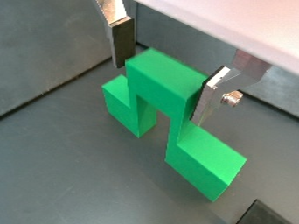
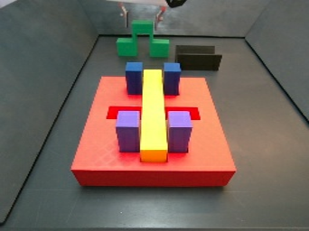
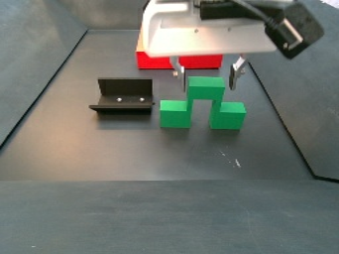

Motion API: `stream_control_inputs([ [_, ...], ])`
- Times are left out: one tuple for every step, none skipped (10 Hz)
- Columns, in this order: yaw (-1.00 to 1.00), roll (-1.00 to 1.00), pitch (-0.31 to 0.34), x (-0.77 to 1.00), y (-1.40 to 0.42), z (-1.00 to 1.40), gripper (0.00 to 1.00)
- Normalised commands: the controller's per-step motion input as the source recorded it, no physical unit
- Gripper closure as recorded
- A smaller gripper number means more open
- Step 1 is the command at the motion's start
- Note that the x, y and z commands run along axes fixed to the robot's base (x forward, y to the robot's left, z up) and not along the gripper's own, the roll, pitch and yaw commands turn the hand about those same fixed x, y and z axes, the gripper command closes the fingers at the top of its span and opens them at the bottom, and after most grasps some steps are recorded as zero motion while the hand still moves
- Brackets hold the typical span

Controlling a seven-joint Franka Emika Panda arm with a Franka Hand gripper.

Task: Pick up the green object. Move up. Move to above the board. Insert the green object.
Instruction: Pick up the green object.

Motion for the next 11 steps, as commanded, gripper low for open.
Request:
stream_control_inputs([
  [0.0,0.14,-0.006,0.0,0.08,-0.39,0.0],
  [0.0,0.1,0.0,0.0,0.05,-0.32,0.0],
  [0.0,0.03,0.0,0.0,0.0,-0.07,0.0],
  [0.0,0.0,0.006,0.0,0.0,0.0,0.0],
  [0.0,0.0,0.0,0.0,0.0,-0.09,0.0],
  [0.0,0.0,0.0,0.0,0.0,-0.08,0.0],
  [0.0,0.0,0.0,0.0,0.0,0.0,1.0],
  [0.0,0.0,0.0,0.0,0.0,0.0,1.0],
  [0.0,0.0,0.0,0.0,0.0,0.0,1.0],
  [0.0,0.0,0.0,0.0,0.0,0.0,1.0],
  [0.0,0.0,0.0,0.0,0.0,0.0,1.0],
])
